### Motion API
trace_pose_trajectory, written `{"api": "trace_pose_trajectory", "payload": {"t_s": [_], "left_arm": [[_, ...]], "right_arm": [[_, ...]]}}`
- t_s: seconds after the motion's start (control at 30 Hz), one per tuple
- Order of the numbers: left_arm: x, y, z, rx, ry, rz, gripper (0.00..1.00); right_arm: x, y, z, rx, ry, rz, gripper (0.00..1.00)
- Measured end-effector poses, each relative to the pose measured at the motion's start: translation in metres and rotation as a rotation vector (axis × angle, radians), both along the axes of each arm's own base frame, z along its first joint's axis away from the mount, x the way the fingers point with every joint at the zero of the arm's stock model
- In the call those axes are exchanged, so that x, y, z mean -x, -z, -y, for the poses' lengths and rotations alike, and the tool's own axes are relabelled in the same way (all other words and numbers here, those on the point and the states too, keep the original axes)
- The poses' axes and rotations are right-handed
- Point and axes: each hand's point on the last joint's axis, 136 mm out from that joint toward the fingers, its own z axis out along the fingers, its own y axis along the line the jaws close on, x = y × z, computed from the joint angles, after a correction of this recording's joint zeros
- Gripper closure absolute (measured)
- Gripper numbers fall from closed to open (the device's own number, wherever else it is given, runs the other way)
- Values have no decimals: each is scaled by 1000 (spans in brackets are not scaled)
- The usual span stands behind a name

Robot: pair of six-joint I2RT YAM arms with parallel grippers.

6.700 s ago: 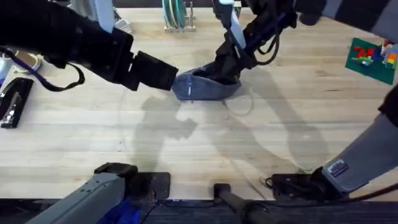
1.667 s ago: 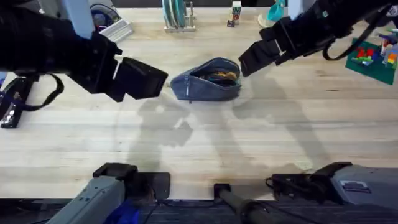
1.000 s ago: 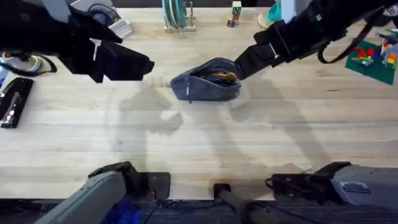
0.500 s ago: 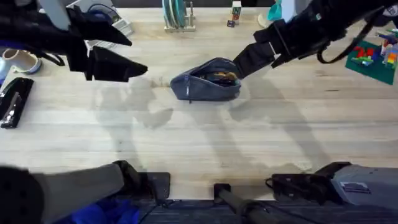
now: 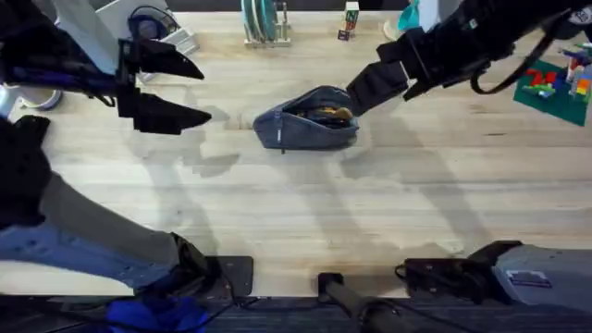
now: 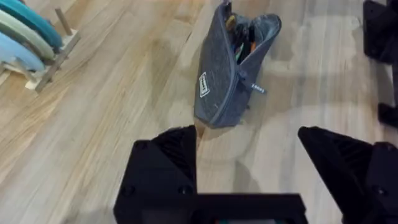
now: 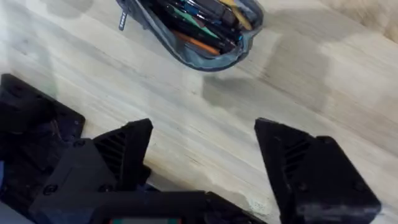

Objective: Unzip the bag, pick up the pens from the table one at a time and place them inside, then zip the bag closed.

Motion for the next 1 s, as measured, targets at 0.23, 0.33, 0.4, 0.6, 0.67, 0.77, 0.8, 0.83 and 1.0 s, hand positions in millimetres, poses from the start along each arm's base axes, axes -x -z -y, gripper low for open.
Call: {"api": "trace_pose_trajectory", "payload": {"t_s": [0.23,0.33,0.4,0.6,0.67,0.77,0.8,0.83,1.0], "left_arm": [[-8,26,-4,14,63,44,7],[-13,36,-8,7,74,67,7],[-17,43,-10,3,78,78,8],[-26,62,-14,-1,81,88,8],[-27,68,-16,1,80,84,8],[-28,71,-18,4,74,79,8],[-28,71,-19,6,69,80,8],[-28,70,-20,8,64,82,8],[-29,69,-22,18,51,82,8]], "right_arm": [[0,0,0,0,0,0,3],[0,0,0,0,0,0,3],[0,0,0,0,0,0,3],[1,0,0,1,1,-3,3],[2,1,1,5,0,-10,3],[6,2,3,13,0,-28,5],[7,2,3,14,1,-30,4],[7,2,3,15,0,-31,4],[7,2,3,15,1,-31,3]]}}
